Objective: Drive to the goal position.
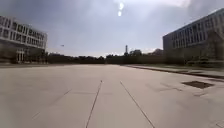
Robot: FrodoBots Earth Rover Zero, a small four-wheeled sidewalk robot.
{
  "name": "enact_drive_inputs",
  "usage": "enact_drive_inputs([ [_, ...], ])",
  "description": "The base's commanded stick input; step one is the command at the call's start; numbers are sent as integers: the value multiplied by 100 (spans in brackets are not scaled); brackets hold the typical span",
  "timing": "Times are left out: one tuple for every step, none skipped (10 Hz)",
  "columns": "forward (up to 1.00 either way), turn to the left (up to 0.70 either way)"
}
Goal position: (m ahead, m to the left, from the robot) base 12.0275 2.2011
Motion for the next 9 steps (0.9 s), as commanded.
enact_drive_inputs([
  [70, -2],
  [70, -2],
  [70, -2],
  [70, -2],
  [70, -2],
  [70, -2],
  [70, -2],
  [70, -2],
  [70, -2],
])
